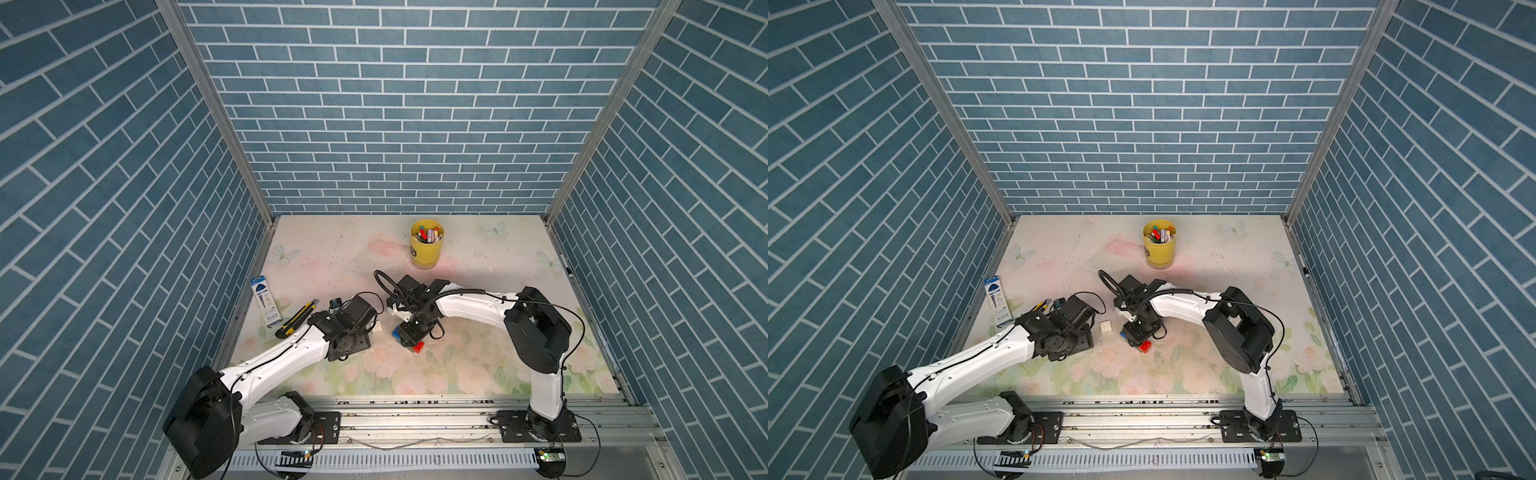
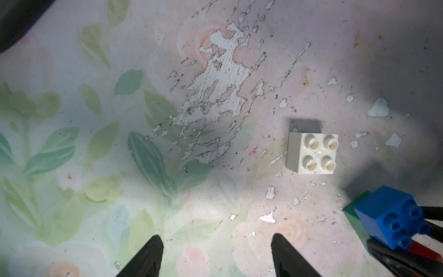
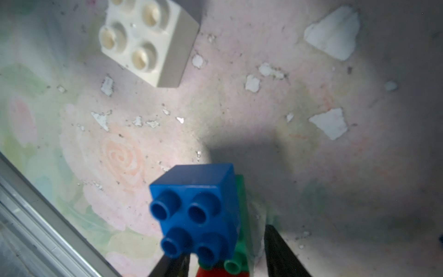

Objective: Assemble the letter y with lego
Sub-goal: Pick up the lego brick from the center of the board.

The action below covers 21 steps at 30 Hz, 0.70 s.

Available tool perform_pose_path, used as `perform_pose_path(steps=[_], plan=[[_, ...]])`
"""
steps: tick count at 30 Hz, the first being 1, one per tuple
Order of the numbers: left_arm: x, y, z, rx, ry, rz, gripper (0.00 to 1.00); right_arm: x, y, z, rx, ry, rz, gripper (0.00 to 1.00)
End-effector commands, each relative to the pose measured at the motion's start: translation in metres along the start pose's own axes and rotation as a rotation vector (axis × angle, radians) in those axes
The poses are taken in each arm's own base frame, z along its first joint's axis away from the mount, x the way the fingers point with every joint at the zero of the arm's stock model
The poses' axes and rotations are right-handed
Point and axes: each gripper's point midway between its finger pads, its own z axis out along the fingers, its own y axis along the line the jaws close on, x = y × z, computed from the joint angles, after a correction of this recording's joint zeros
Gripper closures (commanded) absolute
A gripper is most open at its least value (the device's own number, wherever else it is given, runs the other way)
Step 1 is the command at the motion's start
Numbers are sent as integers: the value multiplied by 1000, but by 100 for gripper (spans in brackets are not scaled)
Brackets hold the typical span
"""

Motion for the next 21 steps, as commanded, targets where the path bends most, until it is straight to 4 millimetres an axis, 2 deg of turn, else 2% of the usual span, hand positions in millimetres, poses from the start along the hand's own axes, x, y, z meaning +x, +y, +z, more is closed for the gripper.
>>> perform_pose_path(steps=[1, 9, 14, 21], plan=[[6, 12, 8, -39, 15, -3, 26, 1, 0, 5, 57, 19, 2, 55], [8, 17, 13, -51, 23, -9, 27, -1, 2, 4, 75, -2, 17, 68], [6, 18, 19, -58, 15, -38, 28, -4, 2, -13, 88, -50, 37, 69], [-11, 4, 36, -58, -7, -50, 29, -3, -1, -39, 75, -132, 93, 69]])
